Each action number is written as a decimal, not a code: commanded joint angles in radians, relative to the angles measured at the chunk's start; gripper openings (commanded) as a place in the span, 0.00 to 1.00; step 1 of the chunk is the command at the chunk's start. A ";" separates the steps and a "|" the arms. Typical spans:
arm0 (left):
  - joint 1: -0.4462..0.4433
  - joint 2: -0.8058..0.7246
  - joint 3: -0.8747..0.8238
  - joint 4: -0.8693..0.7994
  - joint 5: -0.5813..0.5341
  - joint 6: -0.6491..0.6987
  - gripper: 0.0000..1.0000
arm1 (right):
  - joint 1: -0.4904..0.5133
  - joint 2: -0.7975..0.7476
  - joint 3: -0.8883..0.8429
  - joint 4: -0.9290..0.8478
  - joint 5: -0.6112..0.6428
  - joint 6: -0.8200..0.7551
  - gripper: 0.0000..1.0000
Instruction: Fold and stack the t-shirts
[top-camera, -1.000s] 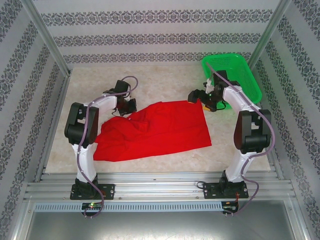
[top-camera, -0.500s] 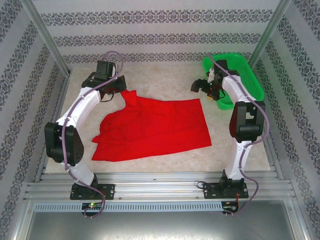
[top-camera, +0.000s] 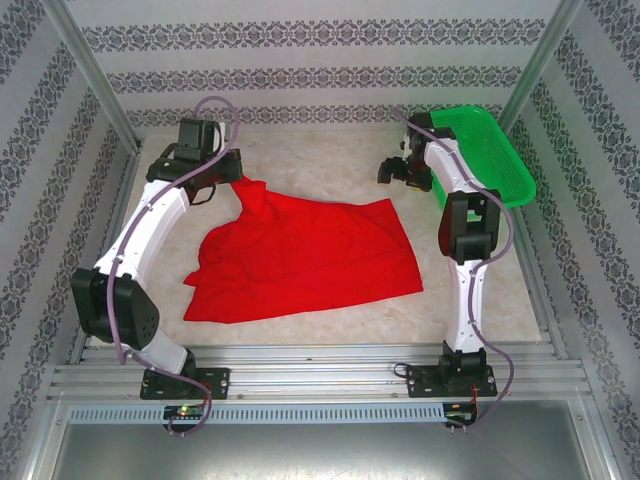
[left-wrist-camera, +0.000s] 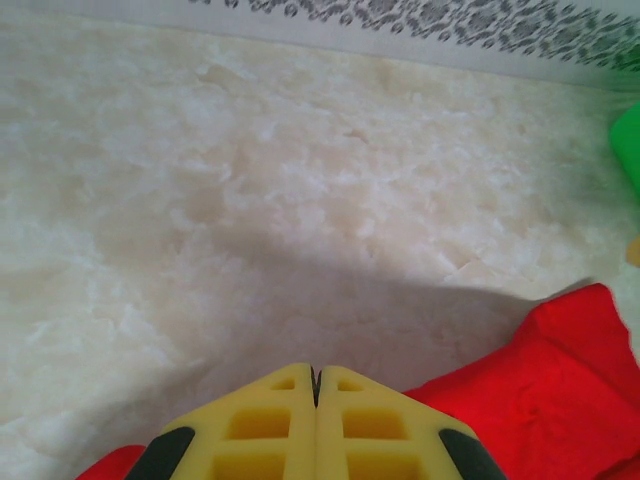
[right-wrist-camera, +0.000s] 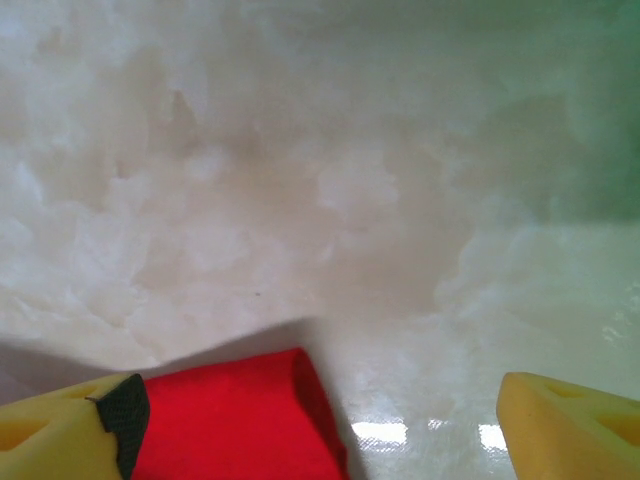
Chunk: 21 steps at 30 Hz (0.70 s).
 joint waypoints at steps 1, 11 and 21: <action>0.008 -0.015 -0.018 0.099 0.109 0.041 0.00 | 0.007 0.004 0.022 -0.033 -0.002 -0.016 0.89; -0.134 0.060 -0.167 0.202 0.325 0.060 0.00 | 0.004 -0.181 -0.245 0.083 -0.064 0.023 0.89; -0.219 0.326 -0.054 0.226 0.271 0.079 0.00 | 0.009 -0.271 -0.407 0.138 -0.129 0.048 0.90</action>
